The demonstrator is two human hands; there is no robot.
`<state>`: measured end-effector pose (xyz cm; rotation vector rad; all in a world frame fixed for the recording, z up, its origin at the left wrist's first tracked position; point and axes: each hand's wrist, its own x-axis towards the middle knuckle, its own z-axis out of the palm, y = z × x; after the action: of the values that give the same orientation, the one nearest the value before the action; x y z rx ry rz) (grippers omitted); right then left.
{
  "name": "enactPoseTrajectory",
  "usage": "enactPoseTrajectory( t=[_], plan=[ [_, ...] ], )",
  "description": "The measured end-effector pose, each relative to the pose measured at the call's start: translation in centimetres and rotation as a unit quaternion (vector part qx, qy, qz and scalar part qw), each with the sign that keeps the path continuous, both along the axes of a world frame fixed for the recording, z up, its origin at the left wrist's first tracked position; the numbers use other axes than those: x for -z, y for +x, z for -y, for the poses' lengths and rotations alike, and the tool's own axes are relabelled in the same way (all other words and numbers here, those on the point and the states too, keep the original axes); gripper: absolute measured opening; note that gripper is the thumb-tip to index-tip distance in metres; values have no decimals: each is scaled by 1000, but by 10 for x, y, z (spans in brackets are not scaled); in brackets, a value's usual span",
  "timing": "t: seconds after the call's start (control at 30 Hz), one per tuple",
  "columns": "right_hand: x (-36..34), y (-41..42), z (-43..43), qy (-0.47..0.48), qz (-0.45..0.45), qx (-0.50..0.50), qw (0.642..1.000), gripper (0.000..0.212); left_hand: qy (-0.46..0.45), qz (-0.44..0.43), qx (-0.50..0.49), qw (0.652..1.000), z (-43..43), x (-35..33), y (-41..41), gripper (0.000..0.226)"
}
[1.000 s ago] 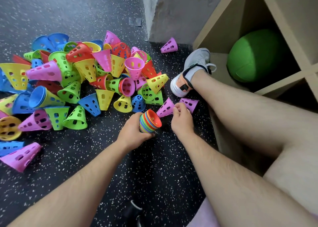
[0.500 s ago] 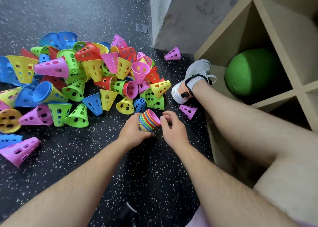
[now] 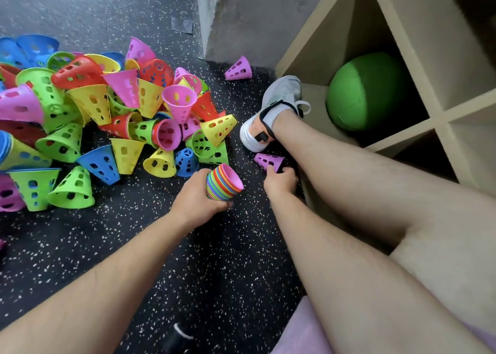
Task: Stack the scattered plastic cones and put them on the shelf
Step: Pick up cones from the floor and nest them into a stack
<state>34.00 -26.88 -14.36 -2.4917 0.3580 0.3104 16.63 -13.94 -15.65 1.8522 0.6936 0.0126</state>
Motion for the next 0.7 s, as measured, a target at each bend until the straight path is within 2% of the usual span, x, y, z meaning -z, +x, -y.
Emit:
enactPoseTrajectory(
  t=[0.1,0.27,0.33,0.47,0.7],
  plan=[
    [6,7,2,12,-6,-7,1000,25,-5,-4,-3,1000,0,3,-1,66],
    [7,-2,2,41,-18,5,999,11,-8,-1,-3,1000,0,-3,-5,63],
    [1,-14,2,36,-12,-13,999,11,-9,-2,-7,1000,-2,-6,-9,63],
    [-19,-43,3,46,40,-131,990,13,-17,-2,-20,1000,-7,-12,-24,61],
    [-54,-75,-18,101,128,-365,917,16,-23,-14,-79,997,-21,-25,-64,68]
  ],
)
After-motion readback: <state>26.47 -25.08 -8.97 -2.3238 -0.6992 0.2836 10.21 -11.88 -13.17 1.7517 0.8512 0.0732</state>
